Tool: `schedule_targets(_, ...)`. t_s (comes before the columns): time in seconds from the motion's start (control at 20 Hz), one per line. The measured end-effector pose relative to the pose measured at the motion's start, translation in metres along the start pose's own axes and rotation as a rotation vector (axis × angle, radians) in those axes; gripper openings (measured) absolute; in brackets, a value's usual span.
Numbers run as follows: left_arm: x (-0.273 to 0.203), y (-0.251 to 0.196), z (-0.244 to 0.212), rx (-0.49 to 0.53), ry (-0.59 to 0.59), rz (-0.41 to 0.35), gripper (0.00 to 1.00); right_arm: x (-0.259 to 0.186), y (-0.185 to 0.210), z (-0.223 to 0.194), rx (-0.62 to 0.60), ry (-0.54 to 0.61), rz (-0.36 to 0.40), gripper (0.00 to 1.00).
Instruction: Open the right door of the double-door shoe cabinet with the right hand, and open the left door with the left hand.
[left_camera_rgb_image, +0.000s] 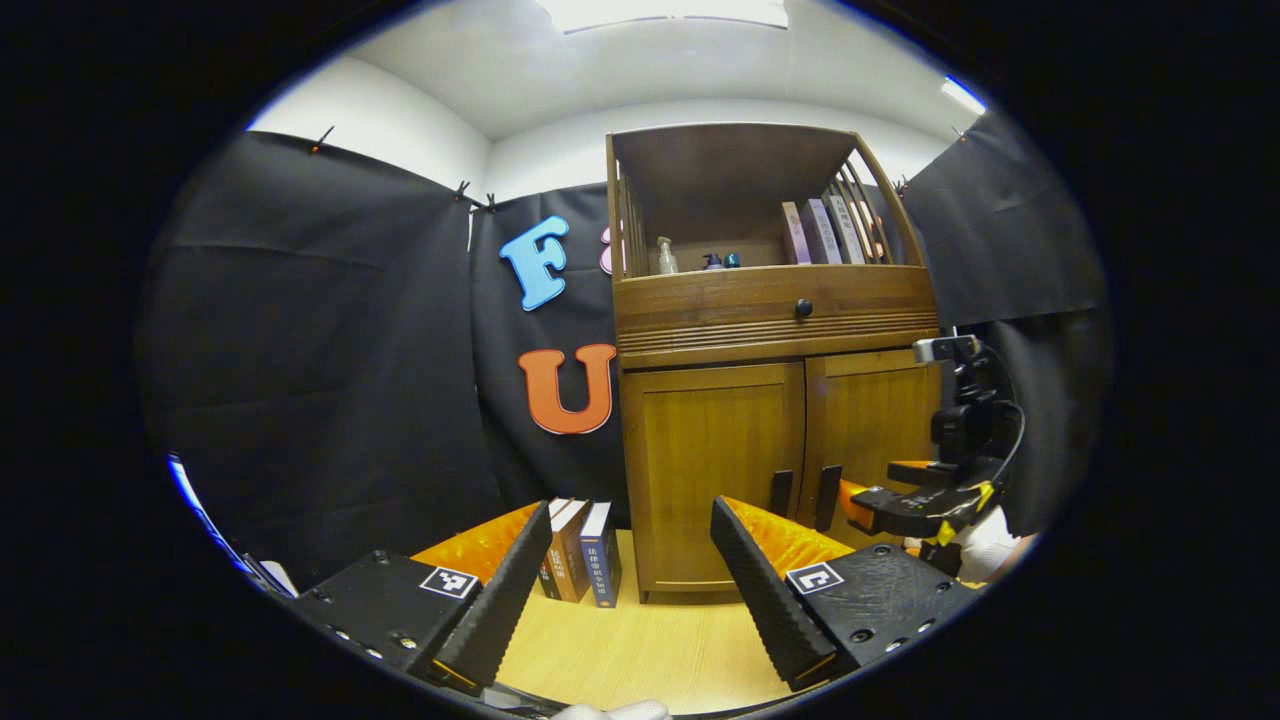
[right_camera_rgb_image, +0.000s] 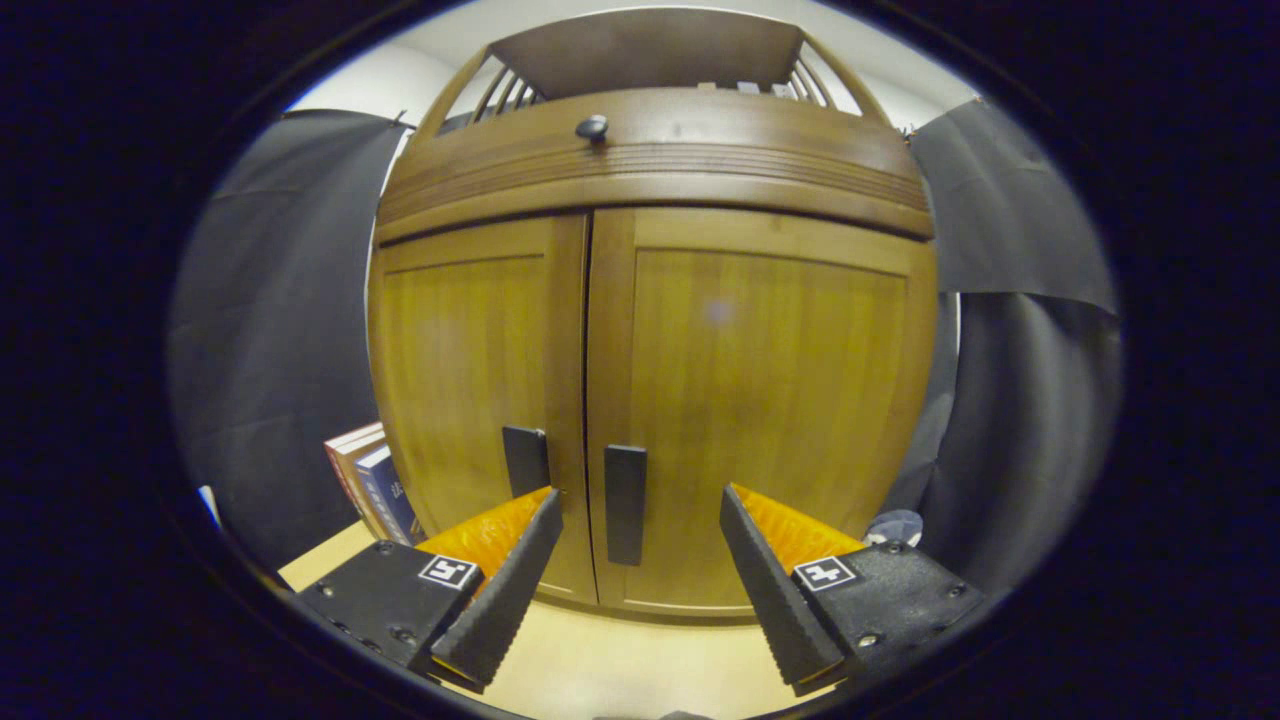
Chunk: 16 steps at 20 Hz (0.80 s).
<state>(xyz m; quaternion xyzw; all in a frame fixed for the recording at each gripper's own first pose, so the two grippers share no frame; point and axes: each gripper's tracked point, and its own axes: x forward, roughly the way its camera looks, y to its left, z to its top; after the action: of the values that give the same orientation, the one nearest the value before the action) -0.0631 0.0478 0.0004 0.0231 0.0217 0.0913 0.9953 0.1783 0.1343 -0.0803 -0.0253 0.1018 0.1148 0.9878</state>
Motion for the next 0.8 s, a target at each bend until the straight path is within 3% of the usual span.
schedule_targets(0.25,-0.008,0.009,-0.003,-0.012,0.024,0.053,0.96,0.053,-0.004,-0.018,-0.003,0.066,-0.038,0.96)
schedule_targets(0.45,-0.011,0.018,-0.005,-0.02,0.028,0.086,0.96,0.069,0.0,-0.024,-0.008,0.092,-0.026,0.86)
schedule_targets(0.65,-0.009,0.019,-0.008,-0.038,0.038,0.085,0.96,0.083,0.009,-0.028,0.003,0.095,-0.012,0.58)
schedule_targets(0.75,-0.007,0.019,-0.008,-0.048,0.045,0.074,0.96,0.087,0.009,-0.032,0.01,0.1,-0.032,0.38)
schedule_targets(0.8,-0.006,0.017,-0.005,-0.053,0.041,0.066,0.96,0.086,0.009,-0.032,0.022,0.099,-0.032,0.36)
